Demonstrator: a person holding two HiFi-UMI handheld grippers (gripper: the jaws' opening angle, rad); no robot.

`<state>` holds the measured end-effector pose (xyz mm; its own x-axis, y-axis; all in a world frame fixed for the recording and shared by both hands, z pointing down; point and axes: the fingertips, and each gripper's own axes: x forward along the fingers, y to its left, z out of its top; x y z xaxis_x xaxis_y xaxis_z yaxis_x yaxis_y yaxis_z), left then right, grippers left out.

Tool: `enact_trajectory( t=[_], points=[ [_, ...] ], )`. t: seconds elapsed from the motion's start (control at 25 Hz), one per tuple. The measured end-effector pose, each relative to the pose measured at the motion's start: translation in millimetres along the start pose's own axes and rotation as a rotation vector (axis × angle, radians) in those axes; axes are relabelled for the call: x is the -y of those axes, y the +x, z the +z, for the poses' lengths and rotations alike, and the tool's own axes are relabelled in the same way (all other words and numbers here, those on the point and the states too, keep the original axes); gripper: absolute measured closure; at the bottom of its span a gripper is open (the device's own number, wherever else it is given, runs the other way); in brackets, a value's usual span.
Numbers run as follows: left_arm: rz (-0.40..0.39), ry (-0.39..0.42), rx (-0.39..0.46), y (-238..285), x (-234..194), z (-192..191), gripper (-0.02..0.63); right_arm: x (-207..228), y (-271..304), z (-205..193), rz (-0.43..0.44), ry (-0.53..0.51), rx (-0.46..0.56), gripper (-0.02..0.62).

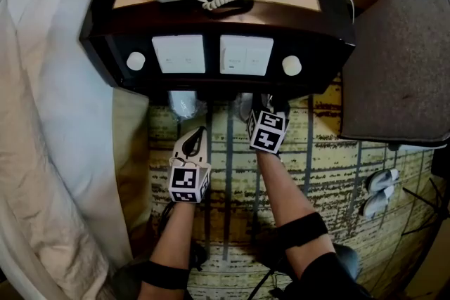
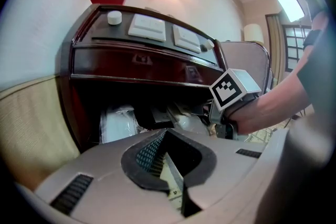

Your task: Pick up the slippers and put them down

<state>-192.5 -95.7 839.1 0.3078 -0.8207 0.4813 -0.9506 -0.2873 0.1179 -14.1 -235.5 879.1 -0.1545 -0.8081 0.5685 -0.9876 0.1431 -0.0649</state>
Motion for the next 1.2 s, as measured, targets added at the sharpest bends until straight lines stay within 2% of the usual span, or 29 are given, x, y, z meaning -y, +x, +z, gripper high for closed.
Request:
enact_trajectory(
  t=[0.16, 0.24, 0.32, 0.4, 0.44, 0.48, 0.64, 0.8, 1.0, 1.2],
  points=[
    [-0.008, -0.015, -0.019, -14, 7, 16, 0.603, -6, -26, 5, 0.008, -0.01, -0.045, 0.353],
    [-0.008, -0.017, -0.04, -30, 12, 27, 0.603, -6, -49, 6, 0.023, 0.001, -0.068, 0.374],
    [-0.016, -0.018, -0.067, -54, 22, 44, 0.603, -5, -79, 10, 0.053, 0.017, -0.097, 0.42],
    [-0.02, -0.015, -0.093, -82, 30, 68, 0.603, -7, -114, 29, 0.087, 0.028, -0.118, 0.514],
    [-0.024, -0.014, -0.104, -96, 34, 83, 0.603, -8, -132, 44, 0.104, 0.03, -0.122, 0.572],
    [-0.03, -0.015, -0.115, -110, 39, 98, 0.603, -8, -150, 61, 0.122, 0.027, -0.122, 0.594],
    [-0.056, -0.007, -0.153, -172, 57, 165, 0.603, -6, -230, 129, 0.18, 0.001, -0.144, 0.594],
    [-0.087, 0.012, -0.175, -243, 79, 256, 0.603, 2, -322, 221, 0.234, 0.002, -0.133, 0.594],
    [-0.081, 0.053, -0.118, -323, 90, 368, 0.603, 5, -425, 336, 0.302, -0.038, -0.069, 0.594],
    [-0.084, 0.054, -0.072, -383, 110, 449, 0.603, 2, -509, 410, 0.373, -0.085, -0.038, 0.594]
  ],
)
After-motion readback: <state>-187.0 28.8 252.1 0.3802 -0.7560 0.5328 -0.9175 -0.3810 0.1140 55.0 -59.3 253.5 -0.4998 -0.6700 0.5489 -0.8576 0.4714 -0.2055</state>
